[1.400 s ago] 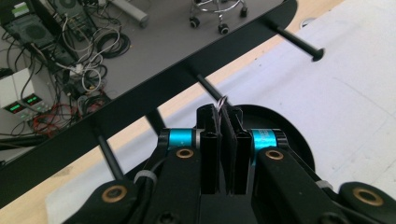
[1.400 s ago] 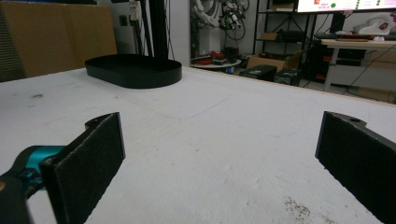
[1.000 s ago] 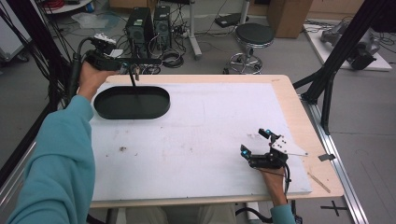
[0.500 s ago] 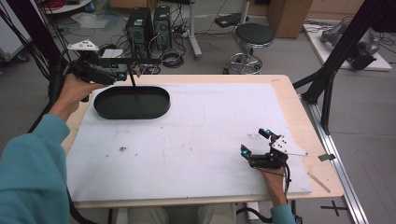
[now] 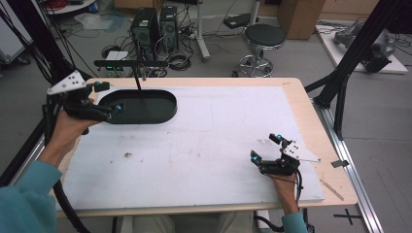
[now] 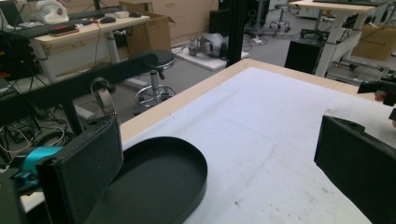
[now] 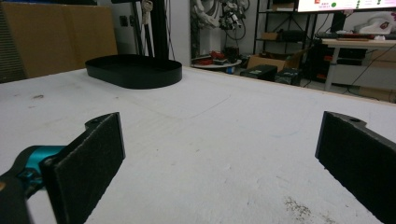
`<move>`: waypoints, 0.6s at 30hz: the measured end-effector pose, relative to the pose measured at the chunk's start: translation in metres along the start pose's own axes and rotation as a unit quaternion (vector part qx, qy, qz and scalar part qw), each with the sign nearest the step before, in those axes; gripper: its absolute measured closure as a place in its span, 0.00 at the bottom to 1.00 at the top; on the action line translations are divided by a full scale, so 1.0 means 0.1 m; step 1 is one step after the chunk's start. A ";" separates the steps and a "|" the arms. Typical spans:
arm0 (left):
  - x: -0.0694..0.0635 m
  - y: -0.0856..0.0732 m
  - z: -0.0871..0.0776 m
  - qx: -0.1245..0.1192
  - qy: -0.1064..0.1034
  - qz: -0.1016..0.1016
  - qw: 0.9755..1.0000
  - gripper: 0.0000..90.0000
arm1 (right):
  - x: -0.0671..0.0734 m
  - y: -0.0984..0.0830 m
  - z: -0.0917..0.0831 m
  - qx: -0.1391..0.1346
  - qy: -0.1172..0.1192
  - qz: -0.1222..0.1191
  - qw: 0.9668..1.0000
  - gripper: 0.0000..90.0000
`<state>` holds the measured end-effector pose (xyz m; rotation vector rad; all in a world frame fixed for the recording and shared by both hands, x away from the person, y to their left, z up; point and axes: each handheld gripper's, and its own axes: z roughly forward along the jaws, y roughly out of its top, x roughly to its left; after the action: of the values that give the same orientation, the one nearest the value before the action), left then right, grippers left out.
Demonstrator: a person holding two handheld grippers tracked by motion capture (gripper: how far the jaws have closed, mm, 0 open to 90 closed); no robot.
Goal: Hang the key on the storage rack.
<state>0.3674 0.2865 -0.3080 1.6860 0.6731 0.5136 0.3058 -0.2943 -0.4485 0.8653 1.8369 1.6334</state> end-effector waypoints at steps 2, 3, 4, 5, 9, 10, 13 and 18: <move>-0.07 -0.15 -0.04 -0.013 0.001 -0.003 1.000 0.02 | 0.00 0.00 0.00 -0.001 0.000 -0.002 1.000 0.01; -0.11 -0.23 -0.05 -0.016 -0.002 -0.005 1.000 0.02 | 0.00 0.00 0.00 -0.001 -0.001 -0.002 1.000 0.01; -0.14 -0.31 -0.07 -0.018 -0.002 -0.009 1.000 0.02 | 0.00 0.00 0.00 -0.001 -0.001 -0.001 1.000 0.01; -0.17 -0.39 -0.08 -0.024 -0.002 -0.013 1.000 0.02 | 0.00 0.00 0.00 -0.001 -0.001 -0.002 1.000 0.01; -0.29 -0.67 -0.15 -0.032 0.007 -0.016 0.999 0.02 | 0.01 0.00 0.00 0.000 0.000 -0.002 1.000 0.01; -0.32 -0.74 -0.17 -0.037 0.009 -0.014 0.999 0.02 | 0.00 0.00 0.00 -0.002 0.000 -0.005 1.000 0.01; -0.42 -0.93 -0.22 -0.059 0.021 -0.010 0.998 0.02 | 0.00 0.00 -0.01 -0.003 0.000 -0.001 1.000 0.01; -0.53 -1.22 -0.28 -0.067 0.032 -0.012 0.997 0.02 | 0.01 0.00 -0.01 -0.005 -0.001 -0.003 1.000 0.01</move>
<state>0.2901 0.2886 -0.4202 1.5386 0.6897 0.5860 0.3047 -0.2944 -0.4488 0.8567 1.8266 1.6361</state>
